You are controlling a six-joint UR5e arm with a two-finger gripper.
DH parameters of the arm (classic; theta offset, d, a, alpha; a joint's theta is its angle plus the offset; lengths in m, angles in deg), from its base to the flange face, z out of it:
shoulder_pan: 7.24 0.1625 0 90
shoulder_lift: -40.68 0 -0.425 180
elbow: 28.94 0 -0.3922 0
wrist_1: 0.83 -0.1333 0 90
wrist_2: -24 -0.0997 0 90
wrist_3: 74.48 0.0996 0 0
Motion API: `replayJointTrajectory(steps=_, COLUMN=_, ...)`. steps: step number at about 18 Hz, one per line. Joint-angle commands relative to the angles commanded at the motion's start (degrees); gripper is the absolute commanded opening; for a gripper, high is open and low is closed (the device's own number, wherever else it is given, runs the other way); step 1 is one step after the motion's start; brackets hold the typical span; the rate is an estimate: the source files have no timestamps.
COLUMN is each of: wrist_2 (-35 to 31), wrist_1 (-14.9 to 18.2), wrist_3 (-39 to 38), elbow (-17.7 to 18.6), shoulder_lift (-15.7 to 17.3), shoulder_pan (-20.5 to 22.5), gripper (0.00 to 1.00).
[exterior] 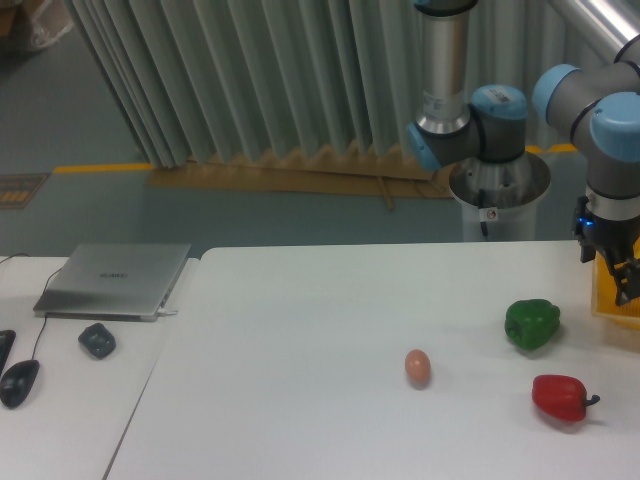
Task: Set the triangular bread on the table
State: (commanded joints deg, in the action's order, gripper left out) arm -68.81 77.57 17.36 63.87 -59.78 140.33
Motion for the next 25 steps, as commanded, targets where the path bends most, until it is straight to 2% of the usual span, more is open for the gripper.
replayJointTrajectory(steps=9, wrist_2=-1.23, wrist_1=-0.18, wrist_3=-0.79, elbow=0.17, shoulder_lift=0.00, shoulder_pan=0.00, gripper=1.00)
replayJointTrajectory(steps=16, wrist_2=-1.85, wrist_1=0.09, wrist_3=0.09, elbow=0.53, shoulder_lift=0.26, shoulder_pan=2.11, gripper=1.00)
replayJointTrajectory(steps=18, wrist_2=-1.76, wrist_1=0.35, wrist_3=0.44, elbow=1.57, shoulder_lift=0.35, shoulder_pan=3.77, gripper=1.00)
replayJointTrajectory(steps=20, wrist_2=-1.50, wrist_1=0.00, wrist_3=3.15, elbow=3.25, shoulder_lift=0.79, shoulder_pan=6.49, gripper=1.00)
replayJointTrajectory(steps=25, wrist_2=-1.76, wrist_1=0.00, wrist_3=14.66, elbow=3.08, shoulder_lift=0.79, shoulder_pan=11.24, gripper=1.00)
